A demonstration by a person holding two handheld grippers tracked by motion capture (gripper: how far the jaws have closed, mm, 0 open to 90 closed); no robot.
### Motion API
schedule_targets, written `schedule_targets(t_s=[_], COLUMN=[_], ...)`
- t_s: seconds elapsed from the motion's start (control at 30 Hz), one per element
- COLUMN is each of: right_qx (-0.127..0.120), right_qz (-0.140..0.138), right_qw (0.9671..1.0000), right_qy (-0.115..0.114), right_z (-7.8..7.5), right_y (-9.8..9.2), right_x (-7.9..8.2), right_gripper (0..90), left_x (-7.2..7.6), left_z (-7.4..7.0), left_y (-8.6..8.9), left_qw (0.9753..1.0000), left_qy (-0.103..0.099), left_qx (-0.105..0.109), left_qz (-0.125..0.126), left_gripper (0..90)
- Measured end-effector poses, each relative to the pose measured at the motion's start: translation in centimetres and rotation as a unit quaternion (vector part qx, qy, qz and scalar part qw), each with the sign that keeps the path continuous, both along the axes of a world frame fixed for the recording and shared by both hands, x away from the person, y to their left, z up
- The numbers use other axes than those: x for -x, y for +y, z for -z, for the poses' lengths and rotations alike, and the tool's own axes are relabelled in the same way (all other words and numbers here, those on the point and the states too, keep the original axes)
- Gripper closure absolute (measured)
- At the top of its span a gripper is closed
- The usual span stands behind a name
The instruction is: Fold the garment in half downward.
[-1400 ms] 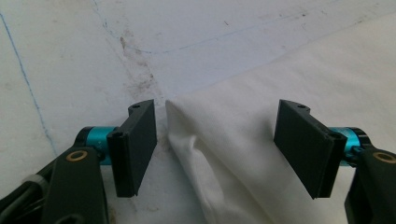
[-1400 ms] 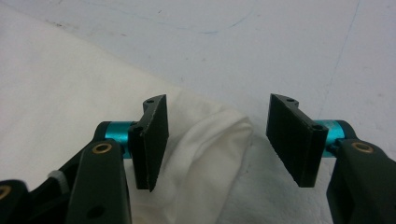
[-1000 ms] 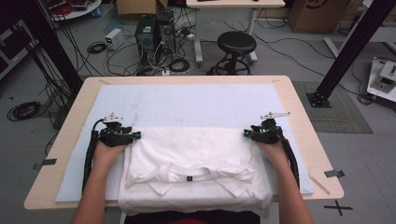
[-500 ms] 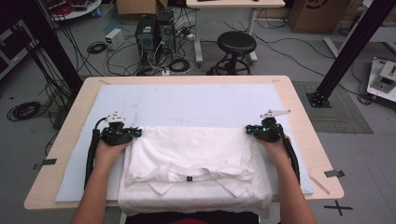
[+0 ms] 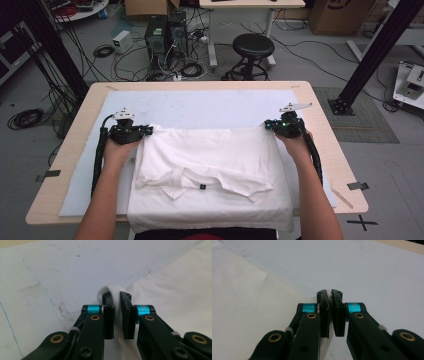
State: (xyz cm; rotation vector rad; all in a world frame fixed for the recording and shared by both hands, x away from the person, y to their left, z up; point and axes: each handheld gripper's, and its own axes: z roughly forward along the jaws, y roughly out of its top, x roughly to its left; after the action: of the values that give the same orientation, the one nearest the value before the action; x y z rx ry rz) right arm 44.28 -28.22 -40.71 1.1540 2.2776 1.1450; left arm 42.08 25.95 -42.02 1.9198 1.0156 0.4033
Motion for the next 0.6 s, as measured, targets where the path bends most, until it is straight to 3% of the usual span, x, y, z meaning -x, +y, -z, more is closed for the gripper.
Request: schedule_targets(t_s=[0.1,0.33,0.43,0.6], right_qx=[0.002,0.010,0.015,0.021], right_qz=[0.006,0.014,0.014,0.030], right_qw=[1.0000,0.9998,0.9997,0.9989], right_qy=[-0.003,-0.007,-0.012,-0.030], right_z=[-0.3,-1.2,-1.8,-3.1], right_y=[-0.2,-0.2,-0.1,-0.1], right_x=[-1.0,-2.3,-3.0,-4.1], right_gripper=[86.8,86.8,86.8,86.7], left_x=[-1.2,-3.1,-4.0,-5.2], left_z=[-0.2,-0.3,-0.6,-1.9], left_y=[-0.6,-0.9,-1.2,-1.4], left_qw=[0.9999,0.9999,0.9999,0.9997], left_qy=[0.006,0.005,0.004,-0.014], left_qx=[-0.013,-0.002,-0.009,-0.005], left_qz=[-0.002,-0.009,-0.008,-0.019], left_gripper=[82.2,82.2,82.2,82.1])
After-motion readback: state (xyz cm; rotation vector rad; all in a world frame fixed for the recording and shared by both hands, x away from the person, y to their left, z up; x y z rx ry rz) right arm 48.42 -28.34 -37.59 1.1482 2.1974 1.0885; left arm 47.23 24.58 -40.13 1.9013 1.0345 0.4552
